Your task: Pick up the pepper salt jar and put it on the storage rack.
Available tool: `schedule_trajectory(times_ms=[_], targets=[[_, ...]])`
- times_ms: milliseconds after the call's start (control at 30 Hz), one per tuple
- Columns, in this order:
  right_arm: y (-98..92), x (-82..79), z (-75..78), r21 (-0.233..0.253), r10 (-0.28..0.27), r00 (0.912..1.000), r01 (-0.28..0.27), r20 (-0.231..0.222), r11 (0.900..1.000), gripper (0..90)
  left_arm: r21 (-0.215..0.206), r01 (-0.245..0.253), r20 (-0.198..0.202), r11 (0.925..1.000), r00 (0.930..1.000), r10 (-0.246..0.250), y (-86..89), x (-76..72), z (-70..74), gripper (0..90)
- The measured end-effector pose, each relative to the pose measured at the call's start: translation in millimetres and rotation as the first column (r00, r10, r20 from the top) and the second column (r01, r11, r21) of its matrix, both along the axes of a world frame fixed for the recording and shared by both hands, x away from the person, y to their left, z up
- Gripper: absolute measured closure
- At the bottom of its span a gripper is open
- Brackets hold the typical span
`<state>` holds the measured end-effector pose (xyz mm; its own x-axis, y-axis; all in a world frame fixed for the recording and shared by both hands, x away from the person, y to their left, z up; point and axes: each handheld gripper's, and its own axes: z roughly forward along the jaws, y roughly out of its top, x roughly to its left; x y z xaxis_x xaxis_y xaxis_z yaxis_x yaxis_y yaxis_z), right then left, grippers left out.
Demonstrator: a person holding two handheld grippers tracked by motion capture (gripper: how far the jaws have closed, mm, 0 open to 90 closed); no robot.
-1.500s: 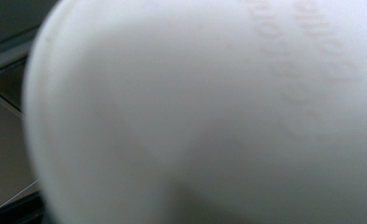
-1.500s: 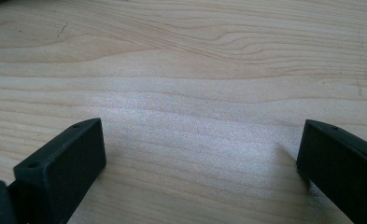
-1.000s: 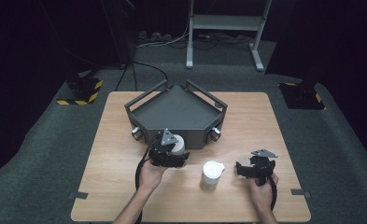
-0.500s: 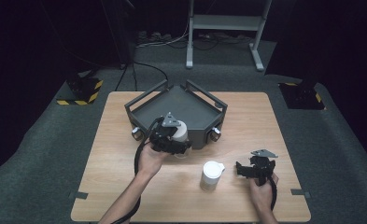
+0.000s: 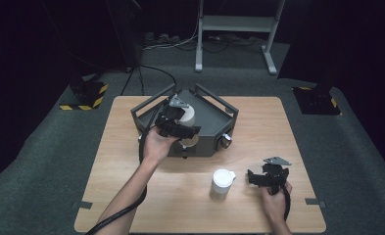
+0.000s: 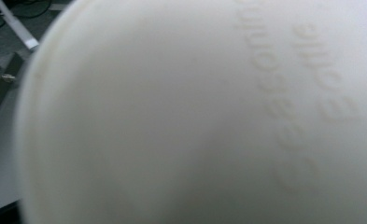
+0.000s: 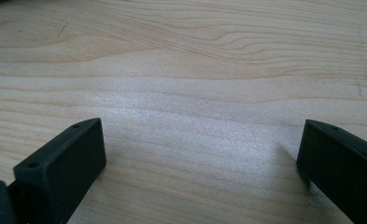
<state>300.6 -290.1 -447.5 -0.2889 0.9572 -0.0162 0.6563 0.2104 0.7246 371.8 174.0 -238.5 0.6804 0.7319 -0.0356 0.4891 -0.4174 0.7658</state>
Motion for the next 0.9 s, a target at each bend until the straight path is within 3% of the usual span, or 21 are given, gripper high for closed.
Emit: schedule_trajectory(times_ms=[233,467,600,900], targets=[[0.0,0.0,0.0,0.000,0.000,1.0000,0.000,0.000,1.000,0.6,-0.031,-0.101,-0.031,0.9944,0.9945,0.100,3.3,23.5,1.9,32.3],[0.0,0.0,0.0,0.000,0.000,1.0000,0.000,0.000,1.000,0.6,0.048,-0.182,-0.021,0.9821,0.9828,0.183,-14.8,38.9,-1.1,32.3],[0.0,0.0,0.0,0.000,0.000,1.0000,0.000,0.000,1.000,0.7,0.054,-0.228,-0.037,0.9721,0.9724,0.230,-17.8,47.7,-8.0,32.3],[0.0,0.0,0.0,0.000,0.000,1.0000,0.000,0.000,1.000,0.7,0.092,-0.264,-0.047,0.9602,0.9620,0.269,-23.5,54.8,-16.4,32.3]])
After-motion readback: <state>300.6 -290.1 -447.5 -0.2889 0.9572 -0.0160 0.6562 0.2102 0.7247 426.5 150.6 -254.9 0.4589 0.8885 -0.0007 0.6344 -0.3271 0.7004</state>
